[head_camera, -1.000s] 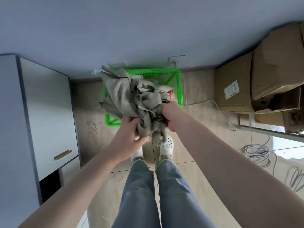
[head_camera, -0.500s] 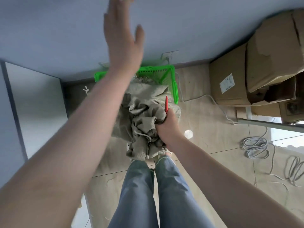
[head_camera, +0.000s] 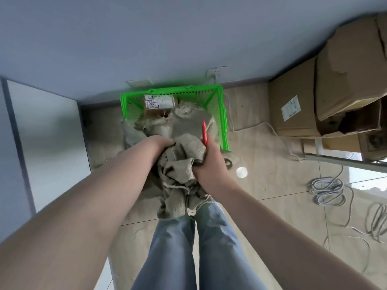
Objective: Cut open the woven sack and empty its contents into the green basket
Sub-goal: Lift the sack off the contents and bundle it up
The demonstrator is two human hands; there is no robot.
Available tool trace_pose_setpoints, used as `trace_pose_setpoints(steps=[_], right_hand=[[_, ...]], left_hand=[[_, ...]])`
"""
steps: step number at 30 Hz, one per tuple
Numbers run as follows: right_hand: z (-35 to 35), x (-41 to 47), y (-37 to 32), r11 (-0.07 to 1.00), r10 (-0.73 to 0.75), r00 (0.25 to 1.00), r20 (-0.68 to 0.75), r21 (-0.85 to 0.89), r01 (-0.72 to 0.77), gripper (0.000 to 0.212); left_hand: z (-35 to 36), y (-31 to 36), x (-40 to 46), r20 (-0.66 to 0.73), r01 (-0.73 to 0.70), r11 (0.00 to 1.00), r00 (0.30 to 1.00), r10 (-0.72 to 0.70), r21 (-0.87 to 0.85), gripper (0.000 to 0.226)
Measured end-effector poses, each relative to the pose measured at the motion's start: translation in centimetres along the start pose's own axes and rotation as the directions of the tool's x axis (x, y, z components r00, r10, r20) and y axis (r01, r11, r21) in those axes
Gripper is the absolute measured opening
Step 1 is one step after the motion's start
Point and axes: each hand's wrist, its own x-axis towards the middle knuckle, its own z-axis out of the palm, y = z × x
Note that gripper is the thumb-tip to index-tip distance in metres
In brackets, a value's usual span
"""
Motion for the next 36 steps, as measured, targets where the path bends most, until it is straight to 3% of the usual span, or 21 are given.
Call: trace_pose_setpoints(steps=[2, 4, 6, 8, 10, 11, 14, 17, 20, 22, 23, 24, 26, 27, 28, 29, 31, 33, 34, 35, 36], right_hand=[[-0.1, -0.5, 0.3, 1.0, -0.011, 1.0, -0.006, 0.004, 0.011, 0.041], [-0.1, -1.0, 0.4, 0.999, -0.053, 0.998, 0.018, 0.001, 0.053, 0.038], [0.2, -1.5, 0.0, 0.996, -0.087, 0.995, 0.05, 0.006, 0.087, 0.04], [0.5, -1.6, -0.4, 0.994, -0.103, 0.994, 0.034, 0.036, 0.102, 0.044], [0.7, -1.5, -0.7, 0.992, -0.101, 0.995, -0.006, 0.072, 0.101, 0.042], [0.7, -1.2, -0.9, 0.992, -0.09, 0.996, -0.023, 0.09, 0.092, 0.04], [1.5, -0.2, -1.4, 0.993, -0.058, 0.998, -0.031, 0.097, 0.061, 0.037], [2.5, 0.8, -2.1, 0.996, -0.068, 0.998, -0.005, 0.048, 0.068, 0.035], [2.9, 1.3, -2.5, 0.995, -0.091, 0.996, 0.025, 0.034, 0.09, 0.039], [3.1, 1.3, -2.2, 0.996, -0.087, 0.994, 0.068, 0.002, 0.088, 0.042], [3.2, 1.4, -1.9, 0.996, -0.078, 0.994, 0.077, -0.028, 0.08, 0.042], [3.2, 1.5, -1.6, 0.995, -0.071, 0.995, 0.076, -0.065, 0.076, 0.041], [2.9, 1.8, -1.0, 0.99, -0.028, 0.998, 0.049, -0.134, 0.034, 0.042], [2.6, 1.9, -0.6, 0.991, 0.007, 1.0, 0.025, -0.133, -0.003, 0.045], [2.2, 2.1, -0.4, 0.994, 0.044, 0.999, -0.004, -0.096, -0.044, 0.051], [1.7, 2.2, -0.3, 0.997, 0.064, 0.997, -0.044, -0.034, -0.065, 0.059], [0.5, 2.5, -0.4, 0.997, 0.042, 0.99, -0.135, 0.065, -0.034, 0.075], [-0.7, 2.9, -1.0, 0.995, 0.02, 0.987, -0.162, 0.097, -0.004, 0.084], [-1.2, 3.1, -1.2, 0.995, 0.021, 0.987, -0.161, 0.098, -0.006, 0.087], [-1.6, 3.4, -1.2, 0.996, 0.033, 0.986, -0.163, 0.089, -0.018, 0.09], [-1.8, 3.6, -1.0, 0.997, 0.05, 0.984, -0.171, 0.067, -0.039, 0.092]], left_hand=[[0.8, -0.1, -0.9, 0.074, -0.098, 0.992, 0.993, 0.093, 0.073, 0.025], [0.6, 0.4, -0.8, 0.2, -0.195, 0.979, 0.963, 0.179, 0.062, 0.029], [0.0, 1.2, -0.2, 0.205, -0.243, 0.964, 0.954, 0.218, 0.108, 0.042], [-1.4, 2.3, 0.5, 0.116, -0.377, 0.885, 0.926, 0.359, 0.272, 0.025], [-3.3, 3.1, 1.0, -0.084, -0.482, 0.763, 0.82, 0.566, 0.431, 0.027], [-4.4, 3.1, 0.8, -0.224, -0.477, 0.765, 0.765, 0.603, 0.432, 0.033], [-6.1, 1.3, -0.2, -0.704, -0.356, 0.863, 0.505, 0.5, 0.358, 0.04], [-6.1, -0.7, -1.4, -0.858, -0.454, 0.837, 0.25, 0.449, 0.305, 0.043], [-6.6, -2.0, -2.1, -0.885, -0.585, 0.737, 0.069, 0.461, 0.338, 0.043], [-6.4, -2.9, -2.2, -0.902, -0.577, 0.753, 0.064, 0.427, 0.315, 0.047], [-6.1, -3.5, -1.8, -0.904, -0.537, 0.792, 0.117, 0.412, 0.291, 0.049], [-6.0, -4.1, -1.1, -0.888, -0.478, 0.835, 0.209, 0.409, 0.273, 0.05], [-5.7, -4.7, 0.4, -0.788, -0.355, 0.901, 0.465, 0.402, 0.25, 0.049], [-5.7, -4.6, 0.7, -0.749, -0.339, 0.907, 0.525, 0.404, 0.251, 0.047], [-5.7, -4.2, 0.5, -0.76, -0.354, 0.9, 0.503, 0.412, 0.253, 0.045], [-5.7, -3.4, -0.2, -0.807, -0.407, 0.877, 0.409, 0.426, 0.257, 0.042], [-5.2, -1.4, -2.7, -0.881, -0.587, 0.757, 0.151, 0.449, 0.286, 0.036], [-4.0, -0.3, -4.7, -0.878, -0.675, 0.649, 0.001, 0.478, 0.353, 0.034], [-3.4, -0.2, -4.9, -0.872, -0.673, 0.645, 0.002, 0.49, 0.361, 0.034], [-2.8, -0.5, -4.2, -0.865, -0.645, 0.684, 0.069, 0.496, 0.341, 0.035], [-2.5, -1.2, -3.1, -0.853, -0.588, 0.758, 0.209, 0.479, 0.281, 0.036]])
